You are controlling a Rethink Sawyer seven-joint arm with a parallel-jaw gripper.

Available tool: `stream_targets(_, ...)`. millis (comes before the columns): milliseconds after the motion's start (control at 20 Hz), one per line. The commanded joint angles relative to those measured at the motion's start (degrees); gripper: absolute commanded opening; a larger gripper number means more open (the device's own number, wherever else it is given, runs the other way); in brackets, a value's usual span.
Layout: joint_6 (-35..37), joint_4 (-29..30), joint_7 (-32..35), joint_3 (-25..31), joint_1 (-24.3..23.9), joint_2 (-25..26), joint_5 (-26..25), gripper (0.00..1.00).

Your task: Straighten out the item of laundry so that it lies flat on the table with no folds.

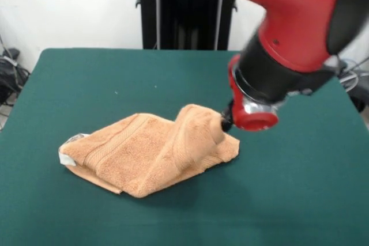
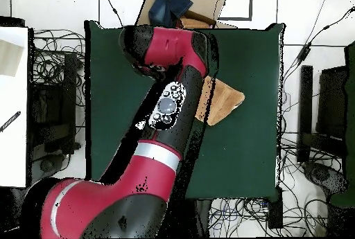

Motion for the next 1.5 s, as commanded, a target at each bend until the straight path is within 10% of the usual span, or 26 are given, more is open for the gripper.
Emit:
stream_targets(50, -0.2, 17.3, -18.1, 7.6, -2.3, -7.9, -5.5, 0.0)
stream_targets(800, 7.9, 7.7, -15.7, 10.9, -3.7, -5.6, -9.7, 0.0)
stream_targets(1200, 0.1, 20.8, -19.4, 12.7, -2.1, -11.0, -11.3, 0.0)
stream_targets(1500, 5.3, 15.6, -14.8, 12.6, -2.0, -9.5, -10.8, 0.0)
